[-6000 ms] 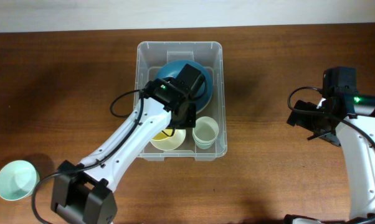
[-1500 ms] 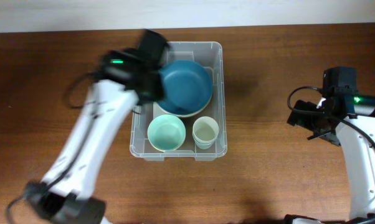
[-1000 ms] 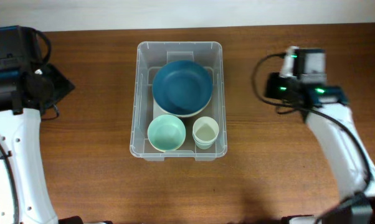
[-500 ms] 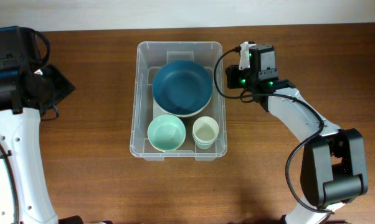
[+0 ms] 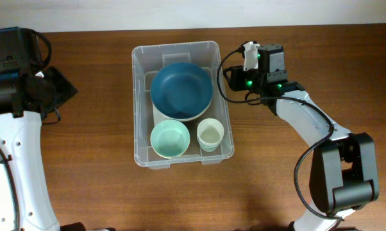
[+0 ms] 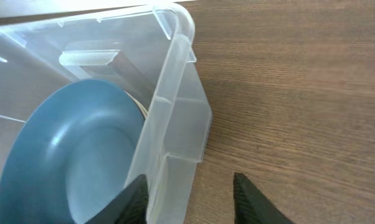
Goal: Pack container
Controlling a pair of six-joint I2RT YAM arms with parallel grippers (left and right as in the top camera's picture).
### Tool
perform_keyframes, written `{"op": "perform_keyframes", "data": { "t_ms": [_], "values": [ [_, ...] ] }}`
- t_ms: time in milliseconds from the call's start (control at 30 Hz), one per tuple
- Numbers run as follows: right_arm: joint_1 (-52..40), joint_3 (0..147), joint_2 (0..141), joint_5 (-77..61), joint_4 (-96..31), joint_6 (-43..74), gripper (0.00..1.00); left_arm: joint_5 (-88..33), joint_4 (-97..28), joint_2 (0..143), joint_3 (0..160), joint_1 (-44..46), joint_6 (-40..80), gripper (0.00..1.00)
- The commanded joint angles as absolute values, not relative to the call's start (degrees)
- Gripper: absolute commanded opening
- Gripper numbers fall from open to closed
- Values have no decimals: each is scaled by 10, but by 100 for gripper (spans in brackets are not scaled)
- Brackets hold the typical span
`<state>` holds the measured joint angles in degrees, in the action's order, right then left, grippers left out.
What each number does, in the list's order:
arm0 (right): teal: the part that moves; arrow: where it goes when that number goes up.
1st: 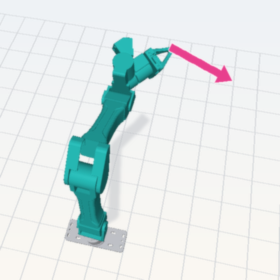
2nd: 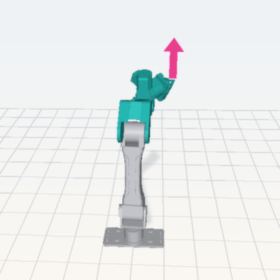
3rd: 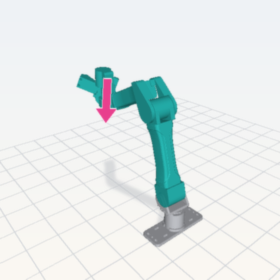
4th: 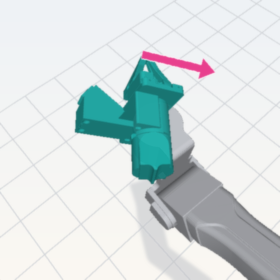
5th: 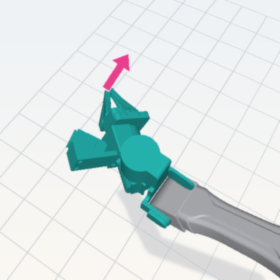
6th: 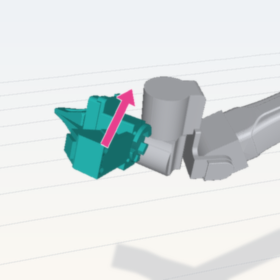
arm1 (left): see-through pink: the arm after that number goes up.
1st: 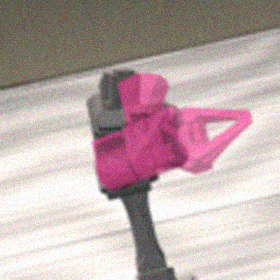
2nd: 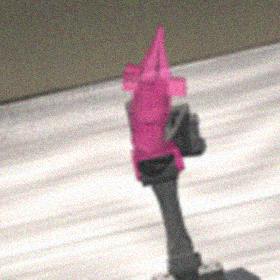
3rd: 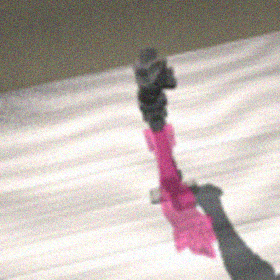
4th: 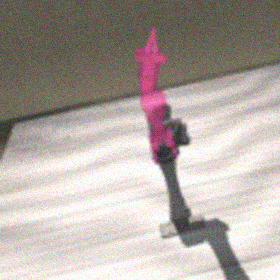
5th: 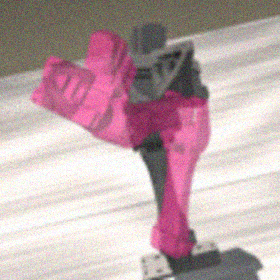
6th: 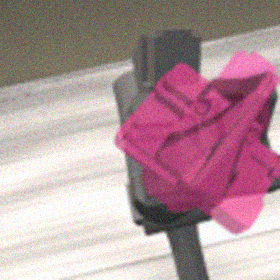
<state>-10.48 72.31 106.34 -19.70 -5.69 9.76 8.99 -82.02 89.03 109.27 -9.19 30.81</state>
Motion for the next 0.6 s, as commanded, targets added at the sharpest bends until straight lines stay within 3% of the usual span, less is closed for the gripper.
{"op": "perform_keyframes", "data": {
  "t_ms": [0,167,200,400,433,467,567],
  "values": [
    [-101,732,1064,-146,-57,94,65,88,-817,893,1088,-95,289,59],
    [-54,765,1043,-65,-116,94,89,87,-785,893,1088,-95,202,60],
    [-42,776,1037,-40,-140,94,99,82,-771,894,1088,-95,167,61],
    [4,788,1021,-19,-172,94,99,-35,-711,915,1088,-93,27,66],
    [17,788,1021,-29,-186,94,99,-51,-706,925,1088,-89,8,72],
    [24,788,1020,-34,-197,94,99,-49,-701,940,1088,-83,-2,99],
    [43,788,1018,-34,-209,94,99,-32,-702,973,1088,-83,-3,99]
  ]
}}
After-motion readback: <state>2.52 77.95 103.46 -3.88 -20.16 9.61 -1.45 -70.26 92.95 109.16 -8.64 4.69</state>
